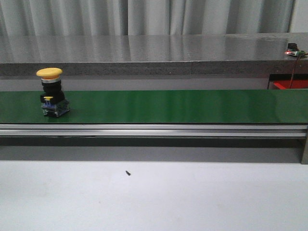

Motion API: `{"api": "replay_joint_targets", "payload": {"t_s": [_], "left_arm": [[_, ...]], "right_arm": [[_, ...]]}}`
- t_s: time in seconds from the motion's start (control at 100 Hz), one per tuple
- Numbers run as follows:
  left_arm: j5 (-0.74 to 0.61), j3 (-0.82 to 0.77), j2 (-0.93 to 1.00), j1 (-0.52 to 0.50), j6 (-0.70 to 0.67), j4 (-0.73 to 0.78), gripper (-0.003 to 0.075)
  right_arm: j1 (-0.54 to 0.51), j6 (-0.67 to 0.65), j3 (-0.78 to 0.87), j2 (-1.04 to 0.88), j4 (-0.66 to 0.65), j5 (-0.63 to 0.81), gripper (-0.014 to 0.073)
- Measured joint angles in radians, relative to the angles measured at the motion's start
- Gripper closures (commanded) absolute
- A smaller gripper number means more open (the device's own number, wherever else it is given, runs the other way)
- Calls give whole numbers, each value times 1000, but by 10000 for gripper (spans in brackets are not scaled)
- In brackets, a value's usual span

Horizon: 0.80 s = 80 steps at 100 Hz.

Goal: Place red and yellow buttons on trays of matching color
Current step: 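Place the red button on the belt behind the yellow one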

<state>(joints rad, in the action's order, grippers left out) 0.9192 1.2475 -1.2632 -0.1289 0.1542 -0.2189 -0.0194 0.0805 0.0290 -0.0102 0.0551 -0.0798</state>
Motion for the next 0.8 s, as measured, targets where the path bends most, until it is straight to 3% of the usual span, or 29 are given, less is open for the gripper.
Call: {"api": "replay_joint_targets", "payload": {"t_s": [0.35, 0.8], "left_arm": [[-26, -207, 221, 83, 2, -27, 740], [-130, -469, 534, 86, 2, -27, 740]], "right_arm": [[0, 0, 0, 0, 0, 16, 642], [0, 0, 0, 0, 0, 102, 642]]}}
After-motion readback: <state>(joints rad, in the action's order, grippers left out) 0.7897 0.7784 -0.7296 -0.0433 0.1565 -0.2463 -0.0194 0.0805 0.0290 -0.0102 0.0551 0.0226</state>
